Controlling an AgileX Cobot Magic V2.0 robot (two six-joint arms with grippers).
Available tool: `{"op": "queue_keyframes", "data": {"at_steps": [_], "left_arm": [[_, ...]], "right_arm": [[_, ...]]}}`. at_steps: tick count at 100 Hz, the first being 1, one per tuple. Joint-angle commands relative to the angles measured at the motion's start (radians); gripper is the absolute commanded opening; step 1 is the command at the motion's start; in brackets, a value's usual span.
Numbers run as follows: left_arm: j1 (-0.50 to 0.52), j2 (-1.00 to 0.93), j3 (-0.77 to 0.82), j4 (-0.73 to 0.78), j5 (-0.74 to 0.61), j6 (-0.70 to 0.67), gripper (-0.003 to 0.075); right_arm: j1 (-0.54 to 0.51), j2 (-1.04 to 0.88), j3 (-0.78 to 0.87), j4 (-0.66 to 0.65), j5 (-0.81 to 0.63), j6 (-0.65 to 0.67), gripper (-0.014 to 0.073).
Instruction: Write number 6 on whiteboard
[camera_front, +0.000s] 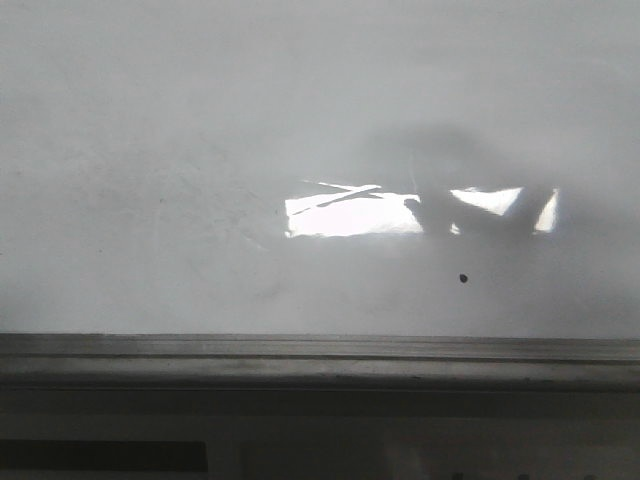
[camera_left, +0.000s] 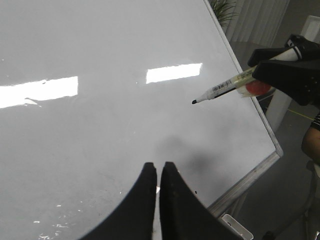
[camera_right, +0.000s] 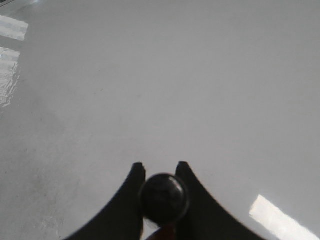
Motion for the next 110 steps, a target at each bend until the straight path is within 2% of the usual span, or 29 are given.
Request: {"op": "queue_keyframes", "data": {"at_steps": [1,16,54,78,87,110], "left_arm": [[-0.007,0.010,-0.028,0.013,0.023,0.000,-0.0020],[-0.007,0.010,-0.028,0.013,0.023,0.000,-0.0020],[-0.007,0.010,-0.028,0.013,0.025,0.000,-0.0020],[-0.007,0.010,-0.028,0.013,0.027,0.000,-0.0020],[-0.007,0.010,-0.028,0.013,0.027,0.000,-0.0020],[-0.007,0.010,-0.028,0.013,0.051,0.000,-0.0020]], "right_arm": [[0.003,0.025,-0.026,-0.032,-0.104,0.003,-0.0044],[0.005,0.036,0.010,-0.083,-0.108,0.003,-0.0044],[0.013,0.010,0.092,-0.083,-0.123,0.003,-0.0044],[0.013,0.102,0.088,-0.083,-0.225,0.003,-0.0044],[0.013,0.132,0.088,-0.083,-0.275,-0.028,-0.0044],[0.013,0.149,0.086,-0.058,-0.273,-0.085,-0.0044]]}}
